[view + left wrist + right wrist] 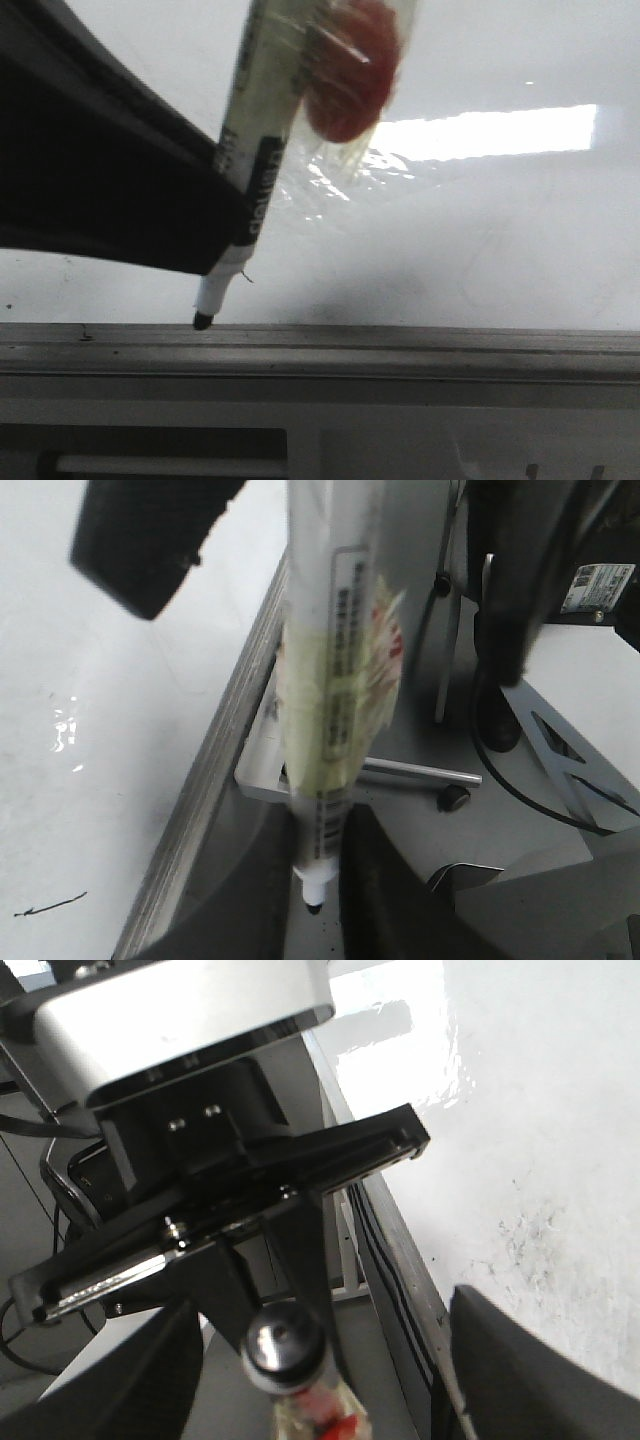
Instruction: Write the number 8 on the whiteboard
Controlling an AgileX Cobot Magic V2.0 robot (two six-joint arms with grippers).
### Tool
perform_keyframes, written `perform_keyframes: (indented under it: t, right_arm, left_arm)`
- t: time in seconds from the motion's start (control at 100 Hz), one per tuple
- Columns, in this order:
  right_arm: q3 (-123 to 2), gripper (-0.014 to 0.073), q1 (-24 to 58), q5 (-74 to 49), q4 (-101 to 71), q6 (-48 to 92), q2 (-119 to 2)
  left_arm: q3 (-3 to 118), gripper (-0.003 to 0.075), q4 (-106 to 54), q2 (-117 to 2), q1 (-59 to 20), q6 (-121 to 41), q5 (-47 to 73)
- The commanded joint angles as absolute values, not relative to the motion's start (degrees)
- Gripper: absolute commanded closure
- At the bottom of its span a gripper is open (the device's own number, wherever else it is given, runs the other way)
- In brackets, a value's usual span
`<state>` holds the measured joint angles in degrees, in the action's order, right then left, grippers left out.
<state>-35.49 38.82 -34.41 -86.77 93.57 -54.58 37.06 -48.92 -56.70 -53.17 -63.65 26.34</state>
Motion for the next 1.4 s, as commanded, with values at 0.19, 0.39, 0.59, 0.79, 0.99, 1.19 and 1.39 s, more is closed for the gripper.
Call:
perform_keyframes:
  t: [0.19,0.39,0.59,0.79,0.99,1.19,1.39]
  right_arm:
    - [-37.78,0.0157,38.94,-40.72,-89.64,94.54,-59.16]
    - [-37.78,0.0541,38.94,-40.54,-88.48,94.54,-59.27]
    - [-37.78,0.0635,38.94,-38.80,-85.80,94.54,-57.16]
    - [-37.78,0.0635,38.94,-30.10,-82.81,94.10,-46.44]
    - [-33.05,0.0635,38.94,-18.37,-79.98,93.08,-34.21]
    - [-26.74,0.0636,38.94,-13.84,-79.98,93.08,-27.75]
    - [-26.45,0.0636,38.94,-11.93,-79.98,93.08,-27.64]
  left_arm:
    - [38.69,0.0741,-50.51,-55.76,-53.22,-63.56,24.82]
    - [38.69,0.0740,-50.51,-55.76,-53.22,-63.56,24.20]
    - [38.69,0.0528,-52.01,-54.24,-53.22,-62.44,23.01]
    - [38.38,0.0199,-51.16,-44.77,-53.10,-58.19,21.07]
    - [33.50,0.0325,-45.01,-30.06,-53.10,-44.87,13.07]
    - [24.19,0.0526,-43.80,-17.17,-53.10,-40.87,7.51]
    - [18.27,0.0741,-43.80,-11.48,-53.10,-40.87,6.12]
